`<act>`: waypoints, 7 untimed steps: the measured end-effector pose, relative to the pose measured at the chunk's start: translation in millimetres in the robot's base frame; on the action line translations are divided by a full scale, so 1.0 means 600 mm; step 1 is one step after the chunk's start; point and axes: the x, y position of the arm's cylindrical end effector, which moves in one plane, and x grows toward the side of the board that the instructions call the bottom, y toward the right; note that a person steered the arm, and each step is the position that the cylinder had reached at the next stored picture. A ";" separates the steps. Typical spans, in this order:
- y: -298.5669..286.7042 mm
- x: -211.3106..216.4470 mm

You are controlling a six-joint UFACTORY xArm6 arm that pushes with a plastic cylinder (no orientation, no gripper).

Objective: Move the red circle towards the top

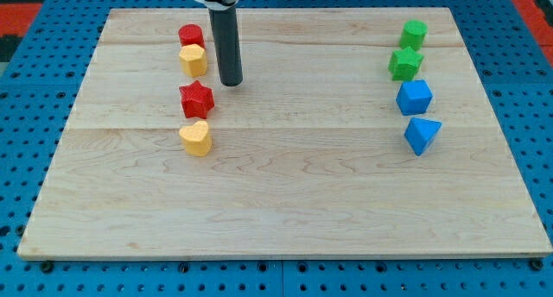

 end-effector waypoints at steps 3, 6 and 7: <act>-0.073 -0.021; -0.230 -0.068; -0.219 -0.103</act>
